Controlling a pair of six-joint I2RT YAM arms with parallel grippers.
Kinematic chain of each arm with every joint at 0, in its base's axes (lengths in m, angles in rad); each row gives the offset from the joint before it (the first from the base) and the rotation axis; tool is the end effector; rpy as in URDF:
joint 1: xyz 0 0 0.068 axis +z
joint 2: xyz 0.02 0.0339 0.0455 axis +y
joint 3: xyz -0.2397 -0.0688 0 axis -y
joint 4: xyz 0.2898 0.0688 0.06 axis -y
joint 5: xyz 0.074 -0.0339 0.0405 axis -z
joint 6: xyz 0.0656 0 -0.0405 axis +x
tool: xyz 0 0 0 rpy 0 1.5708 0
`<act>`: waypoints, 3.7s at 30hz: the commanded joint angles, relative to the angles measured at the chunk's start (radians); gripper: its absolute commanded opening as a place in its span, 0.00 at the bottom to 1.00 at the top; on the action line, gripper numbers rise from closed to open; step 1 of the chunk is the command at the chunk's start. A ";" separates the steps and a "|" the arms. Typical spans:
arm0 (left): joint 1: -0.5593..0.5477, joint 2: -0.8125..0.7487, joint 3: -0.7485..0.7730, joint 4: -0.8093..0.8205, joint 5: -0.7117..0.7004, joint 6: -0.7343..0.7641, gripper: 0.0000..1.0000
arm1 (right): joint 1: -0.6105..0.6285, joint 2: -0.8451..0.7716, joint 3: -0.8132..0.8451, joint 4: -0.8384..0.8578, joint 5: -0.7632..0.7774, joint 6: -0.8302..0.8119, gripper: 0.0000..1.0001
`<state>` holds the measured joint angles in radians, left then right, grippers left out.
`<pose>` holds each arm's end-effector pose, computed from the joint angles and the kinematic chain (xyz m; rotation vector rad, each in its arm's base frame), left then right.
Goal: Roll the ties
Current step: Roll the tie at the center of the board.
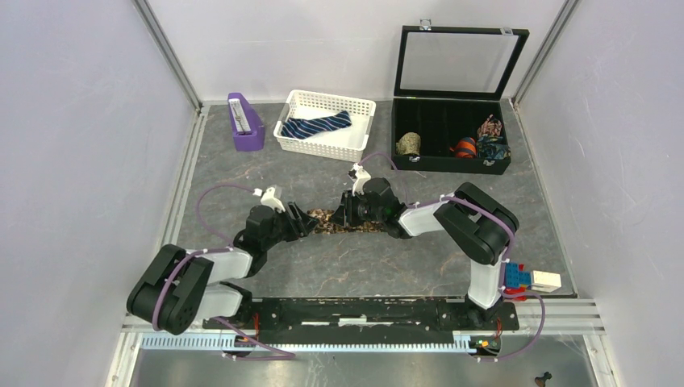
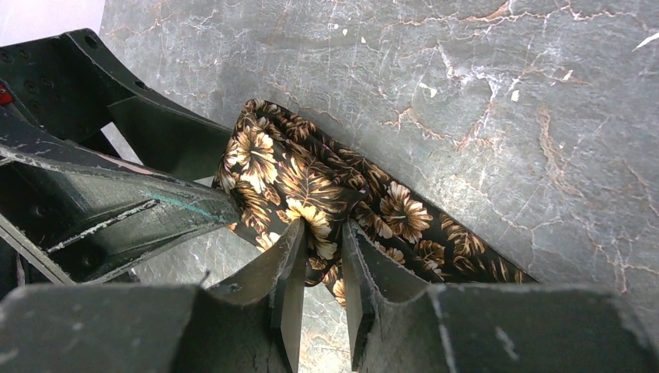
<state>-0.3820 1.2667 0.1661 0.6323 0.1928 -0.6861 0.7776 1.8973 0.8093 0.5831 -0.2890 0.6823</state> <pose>0.2333 -0.1073 0.0486 -0.1982 2.1327 -0.8471 0.2750 0.2970 0.0455 -0.3030 2.2597 1.1399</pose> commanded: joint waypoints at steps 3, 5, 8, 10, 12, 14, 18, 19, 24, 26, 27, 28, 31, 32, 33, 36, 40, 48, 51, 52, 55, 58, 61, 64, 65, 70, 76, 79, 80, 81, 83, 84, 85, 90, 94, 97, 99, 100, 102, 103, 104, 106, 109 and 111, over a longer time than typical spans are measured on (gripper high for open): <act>0.006 0.059 -0.014 0.155 0.076 -0.043 0.65 | -0.003 0.037 -0.001 -0.062 0.024 -0.040 0.28; 0.006 0.078 -0.018 0.183 0.084 -0.047 0.63 | -0.003 0.039 -0.001 -0.062 0.024 -0.040 0.27; 0.007 0.102 -0.025 0.216 0.085 -0.050 0.61 | -0.003 0.040 -0.002 -0.062 0.024 -0.041 0.27; 0.007 0.118 -0.025 0.241 0.088 -0.048 0.60 | -0.002 0.039 -0.002 -0.062 0.024 -0.040 0.27; 0.007 0.132 -0.026 0.279 0.098 -0.043 0.60 | -0.004 0.041 -0.003 -0.063 0.024 -0.040 0.27; 0.006 0.153 -0.025 0.312 0.097 -0.042 0.60 | -0.004 0.045 -0.002 -0.062 0.024 -0.041 0.27; 0.009 0.198 -0.030 0.375 0.093 -0.047 0.62 | -0.003 0.047 0.001 -0.062 0.022 -0.040 0.27; 0.010 0.211 -0.030 0.386 0.092 -0.048 0.62 | -0.003 0.048 0.001 -0.063 0.021 -0.040 0.26; 0.011 0.287 -0.045 0.500 0.099 -0.065 0.59 | -0.003 0.045 0.001 -0.063 0.021 -0.040 0.26; 0.012 0.321 -0.045 0.542 0.111 -0.072 0.53 | -0.003 0.046 0.001 -0.063 0.020 -0.040 0.26; 0.011 0.333 -0.045 0.563 0.117 -0.076 0.50 | -0.003 0.046 0.001 -0.063 0.020 -0.040 0.26; 0.011 0.347 -0.044 0.587 0.125 -0.079 0.46 | -0.003 0.046 0.000 -0.063 0.020 -0.041 0.26; 0.012 0.367 -0.040 0.601 0.138 -0.081 0.37 | -0.003 0.043 0.001 -0.063 0.019 -0.041 0.27; 0.012 0.363 -0.040 0.598 0.136 -0.081 0.34 | -0.003 0.041 0.002 -0.064 0.019 -0.041 0.28; 0.011 0.356 -0.040 0.585 0.133 -0.077 0.32 | -0.003 0.039 0.002 -0.065 0.018 -0.040 0.29; 0.009 0.300 -0.029 0.475 0.105 -0.055 0.28 | -0.003 0.029 0.004 -0.068 0.012 -0.044 0.38; -0.003 0.187 0.000 0.246 0.007 0.012 0.25 | -0.006 -0.005 0.005 -0.080 0.013 -0.054 0.46; -0.064 0.013 0.051 -0.074 -0.185 0.065 0.24 | -0.006 -0.096 0.003 -0.119 0.037 -0.084 0.48; -0.090 -0.037 0.071 -0.158 -0.249 0.081 0.24 | -0.005 -0.125 -0.013 -0.103 0.046 -0.069 0.42; -0.101 -0.046 0.077 -0.176 -0.265 0.084 0.24 | -0.002 -0.128 -0.019 -0.089 0.042 -0.060 0.39; -0.136 -0.071 0.100 -0.230 -0.304 0.096 0.24 | 0.017 -0.119 -0.005 -0.073 0.028 -0.043 0.34; -0.163 -0.083 0.121 -0.266 -0.330 0.107 0.24 | 0.033 -0.097 0.019 -0.072 0.029 -0.038 0.32; -0.175 -0.102 0.133 -0.294 -0.342 0.109 0.24 | 0.038 -0.066 0.041 -0.072 0.035 -0.037 0.30; -0.191 -0.117 0.154 -0.340 -0.364 0.121 0.24 | 0.044 -0.029 0.054 -0.060 0.035 -0.033 0.28; -0.196 -0.123 0.161 -0.354 -0.371 0.125 0.24 | 0.046 -0.017 0.057 -0.052 0.035 -0.029 0.27; -0.223 -0.147 0.186 -0.406 -0.399 0.143 0.24 | 0.061 0.031 0.088 -0.041 0.033 -0.019 0.26; -0.271 -0.146 0.249 -0.512 -0.459 0.176 0.24 | 0.089 0.064 0.127 -0.032 0.023 -0.008 0.26; -0.301 -0.134 0.282 -0.574 -0.523 0.187 0.24 | 0.100 0.075 0.147 -0.034 0.019 -0.008 0.26; -0.310 -0.126 0.298 -0.600 -0.543 0.189 0.24 | 0.101 0.076 0.151 -0.035 0.017 -0.007 0.26; -0.318 -0.120 0.309 -0.619 -0.568 0.190 0.24 | 0.103 0.076 0.150 -0.035 0.016 -0.007 0.26; -0.328 -0.103 0.335 -0.672 -0.604 0.192 0.24 | 0.103 0.069 0.144 -0.038 0.016 -0.012 0.26; -0.335 -0.095 0.347 -0.692 -0.625 0.191 0.24 | 0.104 0.064 0.143 -0.044 0.015 -0.018 0.26; -0.340 -0.084 0.359 -0.713 -0.641 0.190 0.24 | 0.102 0.058 0.142 -0.055 0.014 -0.027 0.26; -0.349 -0.032 0.410 -0.783 -0.697 0.183 0.24 | 0.099 0.016 0.132 -0.111 0.029 -0.075 0.27; -0.363 -0.013 0.447 -0.845 -0.746 0.180 0.23 | 0.080 -0.034 0.088 -0.121 0.025 -0.091 0.27; -0.371 -0.012 0.472 -0.893 -0.782 0.182 0.23 | 0.060 -0.080 0.048 -0.121 0.018 -0.097 0.28; -0.374 -0.009 0.486 -0.919 -0.799 0.188 0.23 | 0.042 -0.113 0.020 -0.121 0.016 -0.104 0.28; -0.377 -0.005 0.494 -0.935 -0.809 0.189 0.23 | 0.033 -0.131 0.006 -0.121 0.016 -0.107 0.28; -0.381 0.004 0.509 -0.961 -0.821 0.190 0.23 | 0.014 -0.161 -0.020 -0.122 0.016 -0.113 0.28; -0.382 0.010 0.514 -0.962 -0.817 0.192 0.23 | 0.000 -0.173 -0.035 -0.123 0.013 -0.115 0.28; -0.385 0.018 0.518 -0.964 -0.818 0.194 0.23 | -0.013 -0.188 -0.048 -0.123 0.011 -0.117 0.28; -0.397 0.041 0.538 -0.987 -0.837 0.185 0.23 | -0.045 -0.215 -0.083 -0.122 0.009 -0.121 0.28; -0.416 0.081 0.570 -1.020 -0.874 0.174 0.23 | -0.095 -0.261 -0.138 -0.114 0.001 -0.127 0.28; -0.427 0.115 0.596 -1.044 -0.895 0.167 0.24 | -0.125 -0.287 -0.167 -0.114 -0.004 -0.133 0.28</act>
<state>-0.7879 1.3361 0.6945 -0.3542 -0.6186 -0.5365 0.7013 1.6798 0.6952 0.4465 -0.2794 0.5777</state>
